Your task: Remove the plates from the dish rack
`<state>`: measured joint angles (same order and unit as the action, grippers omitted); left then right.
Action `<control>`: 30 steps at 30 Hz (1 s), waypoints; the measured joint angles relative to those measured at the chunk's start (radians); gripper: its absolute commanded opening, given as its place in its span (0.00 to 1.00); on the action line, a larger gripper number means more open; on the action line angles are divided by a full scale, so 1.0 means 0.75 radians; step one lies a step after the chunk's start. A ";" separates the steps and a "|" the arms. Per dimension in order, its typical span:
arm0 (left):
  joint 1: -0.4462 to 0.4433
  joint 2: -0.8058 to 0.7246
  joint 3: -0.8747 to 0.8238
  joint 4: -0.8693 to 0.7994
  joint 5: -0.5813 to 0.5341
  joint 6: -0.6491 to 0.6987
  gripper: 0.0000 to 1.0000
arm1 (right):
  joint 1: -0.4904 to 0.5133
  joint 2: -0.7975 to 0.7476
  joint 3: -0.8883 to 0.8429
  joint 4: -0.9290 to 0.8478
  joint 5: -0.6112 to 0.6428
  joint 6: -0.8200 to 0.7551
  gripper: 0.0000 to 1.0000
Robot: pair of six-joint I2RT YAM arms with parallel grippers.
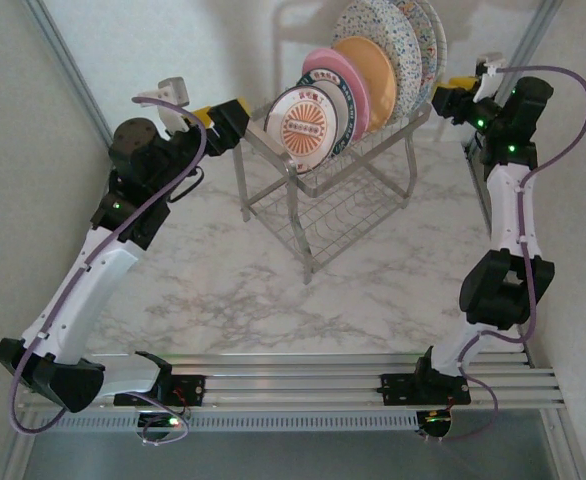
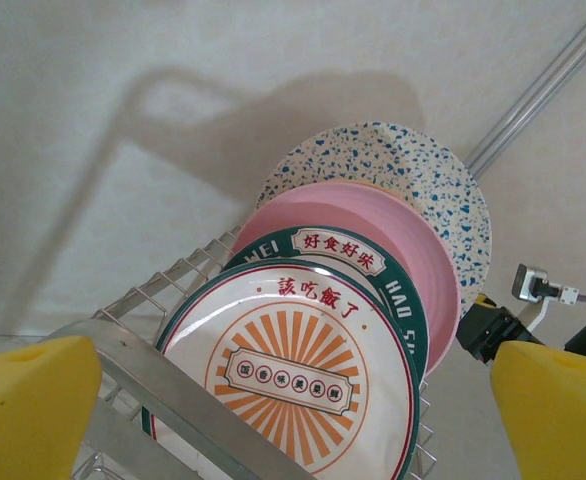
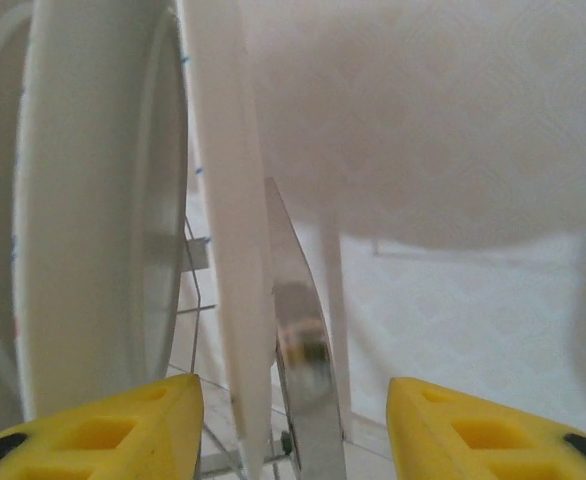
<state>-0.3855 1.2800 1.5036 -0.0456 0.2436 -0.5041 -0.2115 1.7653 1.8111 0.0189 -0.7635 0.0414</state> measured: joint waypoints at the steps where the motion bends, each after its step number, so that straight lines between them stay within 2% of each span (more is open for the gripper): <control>1: 0.000 0.000 0.000 0.002 0.000 0.000 1.00 | 0.001 0.009 0.013 -0.004 -0.001 0.002 0.50; 30: 0.000 0.000 0.001 0.015 0.011 -0.027 1.00 | 0.068 0.190 0.249 -0.040 -0.034 0.076 0.36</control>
<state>-0.3855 1.2800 1.5040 -0.0341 0.2516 -0.5243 -0.1604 1.9079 1.9976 -0.0113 -0.7887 0.0982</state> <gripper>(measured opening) 0.995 0.371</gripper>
